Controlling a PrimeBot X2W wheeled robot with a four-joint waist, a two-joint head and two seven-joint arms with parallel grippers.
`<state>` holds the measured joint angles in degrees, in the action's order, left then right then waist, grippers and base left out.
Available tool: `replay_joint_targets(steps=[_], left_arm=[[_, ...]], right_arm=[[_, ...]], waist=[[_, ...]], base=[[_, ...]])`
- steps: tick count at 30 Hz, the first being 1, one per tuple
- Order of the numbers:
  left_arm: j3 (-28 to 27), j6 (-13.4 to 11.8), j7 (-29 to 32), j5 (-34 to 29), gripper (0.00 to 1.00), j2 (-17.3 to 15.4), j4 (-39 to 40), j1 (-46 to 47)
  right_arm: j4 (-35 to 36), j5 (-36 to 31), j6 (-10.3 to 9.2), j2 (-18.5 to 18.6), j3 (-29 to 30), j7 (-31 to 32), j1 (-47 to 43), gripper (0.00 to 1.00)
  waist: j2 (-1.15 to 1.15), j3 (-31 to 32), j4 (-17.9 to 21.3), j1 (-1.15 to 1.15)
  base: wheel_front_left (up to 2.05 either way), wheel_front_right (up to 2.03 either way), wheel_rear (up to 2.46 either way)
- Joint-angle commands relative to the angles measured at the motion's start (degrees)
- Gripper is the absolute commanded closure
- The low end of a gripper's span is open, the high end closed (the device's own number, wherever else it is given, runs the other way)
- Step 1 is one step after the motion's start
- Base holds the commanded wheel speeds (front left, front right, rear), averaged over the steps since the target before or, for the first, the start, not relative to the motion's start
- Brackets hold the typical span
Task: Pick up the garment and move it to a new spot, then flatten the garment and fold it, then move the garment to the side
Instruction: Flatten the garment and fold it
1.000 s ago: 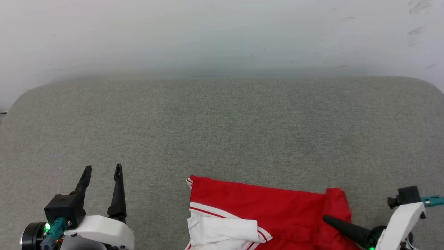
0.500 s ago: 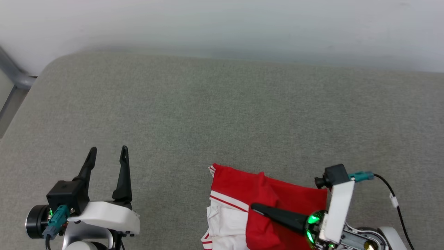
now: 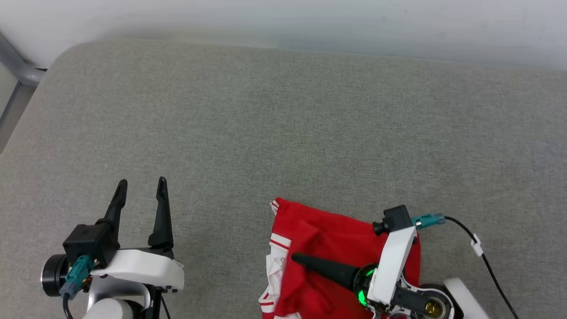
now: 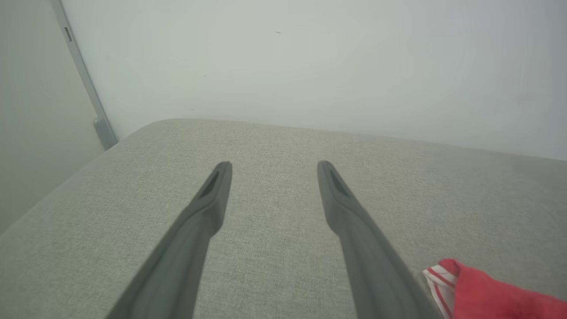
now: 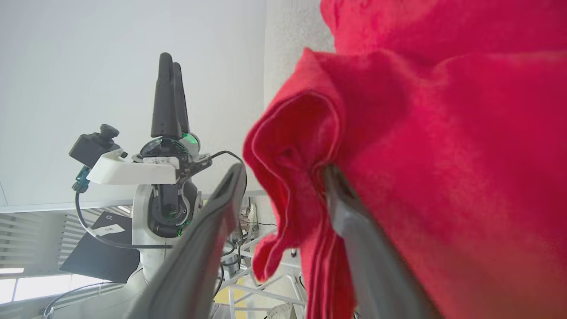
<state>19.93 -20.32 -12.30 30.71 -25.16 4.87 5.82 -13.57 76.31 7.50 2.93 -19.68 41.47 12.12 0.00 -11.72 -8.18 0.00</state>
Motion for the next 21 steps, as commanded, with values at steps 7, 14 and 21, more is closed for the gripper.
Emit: replay_joint_targets(steps=[7, 14, 21], left_arm=[[0.27, 0.49, -0.22, -0.10, 0.00, -0.53, -1.02, 0.51], [0.68, -0.05, 0.18, -0.01, 0.00, -0.71, -1.85, -0.85], [0.71, -0.75, 0.64, 0.08, 0.00, -1.17, -2.35, -2.19]], right_arm=[[5.61, -2.23, -0.03, 1.81, -1.63, -7.70, 2.64, 0.00], [9.26, -13.66, -0.03, 7.08, 0.40, -22.30, 2.71, 0.00], [7.30, -32.14, -0.03, 11.25, 9.27, -33.43, -0.12, 0.00]], waist=[[0.00, 2.19, 2.03, 0.00], [0.00, 5.26, 4.46, 0.00], [0.00, 7.76, 6.67, 0.00]], base=[[0.00, 0.00, 0.00], [0.00, 0.00, 0.00], [0.00, 0.00, 0.00]])
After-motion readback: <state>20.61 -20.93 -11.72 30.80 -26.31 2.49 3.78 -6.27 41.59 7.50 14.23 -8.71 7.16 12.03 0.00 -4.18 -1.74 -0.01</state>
